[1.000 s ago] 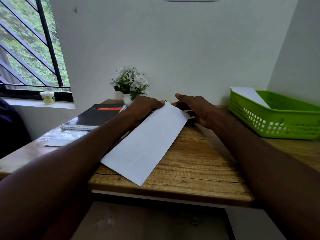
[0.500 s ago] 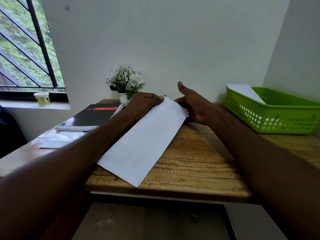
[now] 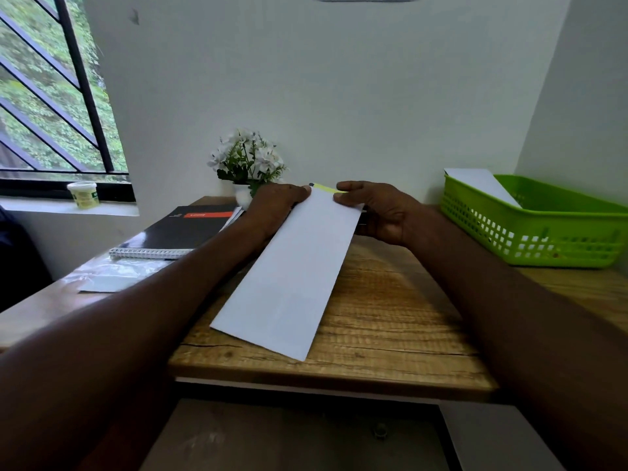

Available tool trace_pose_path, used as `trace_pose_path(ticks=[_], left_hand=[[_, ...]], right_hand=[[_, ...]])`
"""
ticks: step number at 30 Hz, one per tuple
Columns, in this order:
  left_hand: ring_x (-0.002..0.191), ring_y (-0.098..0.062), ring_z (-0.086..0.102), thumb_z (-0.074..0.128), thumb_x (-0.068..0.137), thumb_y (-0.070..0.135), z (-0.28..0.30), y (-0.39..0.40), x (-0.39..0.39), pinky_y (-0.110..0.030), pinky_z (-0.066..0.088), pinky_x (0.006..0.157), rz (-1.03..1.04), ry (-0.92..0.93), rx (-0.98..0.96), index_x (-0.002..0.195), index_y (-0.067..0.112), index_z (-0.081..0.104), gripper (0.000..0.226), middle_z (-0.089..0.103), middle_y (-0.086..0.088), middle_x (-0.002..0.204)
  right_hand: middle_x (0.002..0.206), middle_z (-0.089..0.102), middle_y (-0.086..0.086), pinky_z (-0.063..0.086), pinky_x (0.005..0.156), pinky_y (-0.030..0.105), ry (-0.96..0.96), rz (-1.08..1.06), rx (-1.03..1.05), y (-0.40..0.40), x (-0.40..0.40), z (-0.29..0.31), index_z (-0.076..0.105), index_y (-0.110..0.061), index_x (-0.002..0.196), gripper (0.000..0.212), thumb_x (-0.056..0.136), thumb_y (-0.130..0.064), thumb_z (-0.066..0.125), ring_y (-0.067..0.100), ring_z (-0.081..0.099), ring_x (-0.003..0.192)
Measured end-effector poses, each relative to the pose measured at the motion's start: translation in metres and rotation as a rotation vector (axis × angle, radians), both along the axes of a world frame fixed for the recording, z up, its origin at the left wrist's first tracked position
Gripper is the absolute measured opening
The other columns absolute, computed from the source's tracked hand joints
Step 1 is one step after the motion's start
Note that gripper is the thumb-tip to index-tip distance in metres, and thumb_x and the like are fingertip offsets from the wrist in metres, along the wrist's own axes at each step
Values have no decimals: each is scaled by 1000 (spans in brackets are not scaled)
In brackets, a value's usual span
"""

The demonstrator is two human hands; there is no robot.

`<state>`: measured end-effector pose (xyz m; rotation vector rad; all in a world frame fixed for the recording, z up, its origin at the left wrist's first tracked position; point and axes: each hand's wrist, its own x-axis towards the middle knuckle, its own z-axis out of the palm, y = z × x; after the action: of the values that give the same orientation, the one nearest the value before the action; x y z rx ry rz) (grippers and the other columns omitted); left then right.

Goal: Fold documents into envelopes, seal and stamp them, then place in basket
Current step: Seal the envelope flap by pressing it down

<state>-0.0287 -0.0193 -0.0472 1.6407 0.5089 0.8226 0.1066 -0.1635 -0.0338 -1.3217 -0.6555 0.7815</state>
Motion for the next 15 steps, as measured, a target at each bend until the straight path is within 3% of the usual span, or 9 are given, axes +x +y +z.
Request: trace_pose_path(ticks=[2,4,6,8,11,15], left_hand=[[63,-19,66,70,93,10,0,-3,-2,-25,54,58,-71,-12,-136,79,8,64,15,67,-12,78],[79,-31,70,69,91,5,-1,-6,-4,-39,61,71,-136,-16,-156,92,4,69,1,71,-23,91],[92,-36,69,65,90,-1,0,-7,-5,-48,58,87,-149,-18,-137,109,4,72,20,71,-28,105],[93,-33,67,60,91,-3,0,-7,-5,-41,57,81,-139,-6,-100,113,7,73,28,70,-21,103],[95,-28,67,58,90,2,0,-6,-6,-31,58,69,-107,-6,-115,105,6,77,24,72,-14,105],[99,-28,71,74,73,27,0,-6,-6,-42,59,87,-96,-8,-176,107,5,79,40,77,-13,110]], right_hand=[[111,71,12,64,75,35,24,-16,35,1,1,0,72,-11,116,34,85,3,74,23,72,86],[102,73,11,64,74,34,1,-7,36,0,-1,0,73,-7,113,30,86,7,71,23,72,83],[96,72,10,64,72,32,-17,1,33,0,-2,-1,74,-6,107,25,87,9,68,21,72,81],[101,71,10,64,75,33,-36,4,18,1,-2,-2,75,-6,106,25,88,9,67,22,70,87],[110,69,9,62,75,34,-70,-13,-36,3,0,-2,78,-7,108,30,85,1,61,26,65,94],[106,72,10,59,65,30,-92,-52,-28,3,-3,-2,75,-1,116,37,82,-14,72,24,68,86]])
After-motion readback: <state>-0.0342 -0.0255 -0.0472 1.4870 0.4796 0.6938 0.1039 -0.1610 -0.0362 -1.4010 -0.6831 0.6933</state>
